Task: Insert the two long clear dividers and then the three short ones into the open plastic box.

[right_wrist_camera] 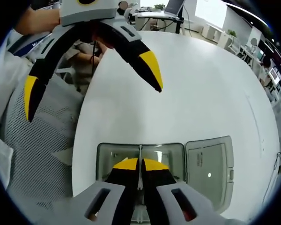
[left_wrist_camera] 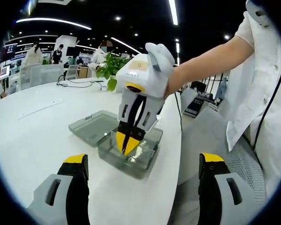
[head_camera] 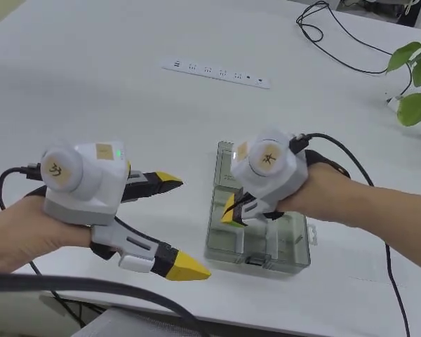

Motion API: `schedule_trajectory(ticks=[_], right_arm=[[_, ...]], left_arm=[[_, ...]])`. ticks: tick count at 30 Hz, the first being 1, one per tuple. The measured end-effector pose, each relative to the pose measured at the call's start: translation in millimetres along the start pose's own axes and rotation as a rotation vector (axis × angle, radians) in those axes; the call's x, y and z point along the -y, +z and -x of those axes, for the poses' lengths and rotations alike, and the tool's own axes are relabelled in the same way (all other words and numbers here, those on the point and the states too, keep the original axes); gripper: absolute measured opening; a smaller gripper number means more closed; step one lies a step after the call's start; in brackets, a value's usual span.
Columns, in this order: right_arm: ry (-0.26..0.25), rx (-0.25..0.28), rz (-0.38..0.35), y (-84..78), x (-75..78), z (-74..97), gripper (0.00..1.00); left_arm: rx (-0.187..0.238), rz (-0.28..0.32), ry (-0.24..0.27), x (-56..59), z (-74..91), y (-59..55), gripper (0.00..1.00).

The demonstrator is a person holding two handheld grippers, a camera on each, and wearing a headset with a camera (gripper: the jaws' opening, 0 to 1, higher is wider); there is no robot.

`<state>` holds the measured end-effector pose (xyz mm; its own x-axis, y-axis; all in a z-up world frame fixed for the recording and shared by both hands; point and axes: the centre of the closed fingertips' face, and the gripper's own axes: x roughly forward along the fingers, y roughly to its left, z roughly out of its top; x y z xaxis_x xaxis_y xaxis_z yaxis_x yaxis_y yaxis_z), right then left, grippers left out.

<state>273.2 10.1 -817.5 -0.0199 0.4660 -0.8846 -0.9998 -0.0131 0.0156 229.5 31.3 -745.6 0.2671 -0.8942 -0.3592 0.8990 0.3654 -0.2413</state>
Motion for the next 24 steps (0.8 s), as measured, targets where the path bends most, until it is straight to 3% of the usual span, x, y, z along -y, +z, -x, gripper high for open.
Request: schedule_trajectory(ticks=[7,14,24], right_arm=[[-0.020,0.091,-0.069,13.4,6.0,20.3,0.10],[-0.050,0.184,-0.126,15.9,11.6,49.1,0.20],[-0.102,0.228,-0.177,-11.5,13.3,87.7,0.30]], left_arm=[[-0.015,-0.004,0.012,-1.4,1.1,-2.5,1.00],[-0.012,0.003,0.021,-1.3,2.0,-1.1,1.00],[-0.015,0.010,0.026,1.0,4.0,-1.6,1.00]])
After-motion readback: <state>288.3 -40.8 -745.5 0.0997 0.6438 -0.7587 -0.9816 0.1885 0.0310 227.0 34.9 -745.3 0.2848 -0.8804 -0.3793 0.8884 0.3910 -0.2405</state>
